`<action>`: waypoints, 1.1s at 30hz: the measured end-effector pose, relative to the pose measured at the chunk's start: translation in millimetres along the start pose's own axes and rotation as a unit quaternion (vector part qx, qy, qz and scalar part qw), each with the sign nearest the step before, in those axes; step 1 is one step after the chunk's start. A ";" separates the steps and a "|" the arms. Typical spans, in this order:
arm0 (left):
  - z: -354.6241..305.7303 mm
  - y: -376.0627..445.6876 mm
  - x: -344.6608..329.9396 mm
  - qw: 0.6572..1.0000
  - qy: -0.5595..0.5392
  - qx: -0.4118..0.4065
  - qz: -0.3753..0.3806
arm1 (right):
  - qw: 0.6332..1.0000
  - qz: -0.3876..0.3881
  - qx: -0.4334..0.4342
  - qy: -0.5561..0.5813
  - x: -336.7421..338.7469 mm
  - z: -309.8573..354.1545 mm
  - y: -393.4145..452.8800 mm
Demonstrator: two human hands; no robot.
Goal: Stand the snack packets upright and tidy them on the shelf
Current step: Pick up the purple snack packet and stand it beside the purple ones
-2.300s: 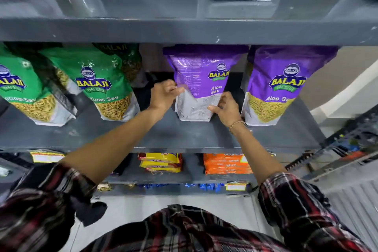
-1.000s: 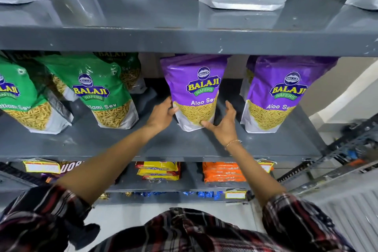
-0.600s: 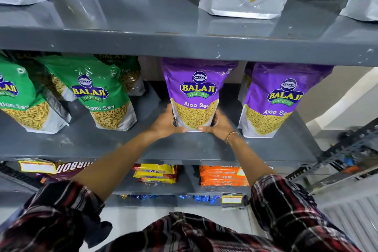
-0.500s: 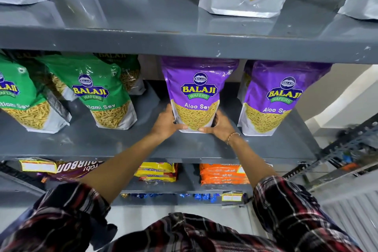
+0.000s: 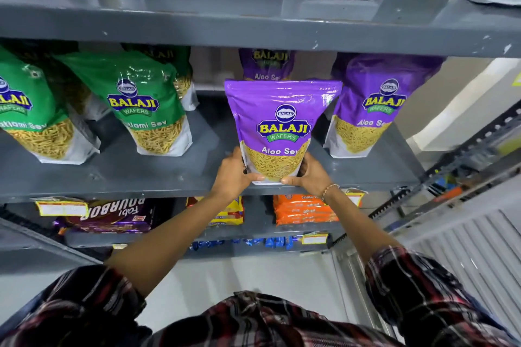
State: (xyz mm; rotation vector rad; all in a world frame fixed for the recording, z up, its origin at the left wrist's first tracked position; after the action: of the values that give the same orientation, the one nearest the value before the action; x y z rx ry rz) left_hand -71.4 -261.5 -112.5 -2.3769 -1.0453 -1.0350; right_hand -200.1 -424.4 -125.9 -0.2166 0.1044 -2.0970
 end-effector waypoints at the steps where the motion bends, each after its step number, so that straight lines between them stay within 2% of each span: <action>1: -0.4 -3.5 0.5 1.000 -0.001 -0.001 0.000 | 1.000 -0.003 -0.002 0.002 -1.1 0.1 -3.3; 8: -9.4 -15.7 6.0 1.000 0.012 -0.027 0.000 | 1.000 -0.010 -0.010 0.023 -7.5 5.4 -16.6; 10: -7.7 -22.1 4.4 1.000 -0.020 -0.006 0.006 | 0.999 0.010 -0.008 0.036 -9.2 6.2 -19.2; 12: -3.3 -38.8 2.6 0.998 -0.040 0.040 -0.030 | 0.998 0.010 -0.002 0.061 -3.4 2.2 -24.7; 14: -14.3 -61.3 -1.3 0.993 -0.042 0.039 -0.099 | 0.997 -0.052 -0.004 0.062 18.6 -4.8 -34.9; 15: -28.8 -69.5 -6.2 0.993 -0.048 0.013 -0.111 | 0.992 -0.113 0.003 0.060 36.8 -6.5 -40.8; 19: -119.3 -64.6 -48.2 0.988 -0.046 -0.146 -0.023 | 0.924 -0.379 0.051 0.022 130.7 2.6 -64.7; 21: -160.0 -47.3 -69.7 0.983 -0.065 -0.167 0.033 | 0.908 -0.417 0.039 -0.016 173.3 9.2 -61.7; 22: -176.7 -36.3 -77.4 0.982 -0.075 -0.167 0.047 | 0.914 -0.403 0.028 -0.030 190.8 12.1 -55.3; 24: -195.7 -7.0 -86.8 0.987 -0.066 -0.138 0.041 | 0.943 -0.326 0.004 -0.073 216.0 14.9 -35.5; 28: -197.5 52.3 -99.3 0.997 -0.008 -0.020 0.072 | 0.970 -0.156 0.000 -0.186 233.4 23.1 2.0; 30: -197.8 67.2 -106.3 0.996 0.009 -0.016 0.089 | 0.983 -0.115 0.021 -0.140 233.3 24.9 12.4; 33: -196.3 76.6 -112.0 0.998 0.019 -0.017 0.066 | 0.990 -0.129 0.009 -0.052 236.8 21.1 13.3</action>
State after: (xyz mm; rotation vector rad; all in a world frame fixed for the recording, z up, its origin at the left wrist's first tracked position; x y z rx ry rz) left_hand -161.4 -477.3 -64.2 -2.4063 -0.8527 -1.0533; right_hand -302.7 -634.5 -80.9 -0.3439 -0.0063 -2.3385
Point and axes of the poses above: each hand's wrist, its own y-axis towards the middle knuckle, its own x-axis out of the back of the hand, z = x × y, the point moved 6 cm from there along y, towards the middle knuckle, and after that the axes turned 13 degrees about y, right-handed, at the moved point
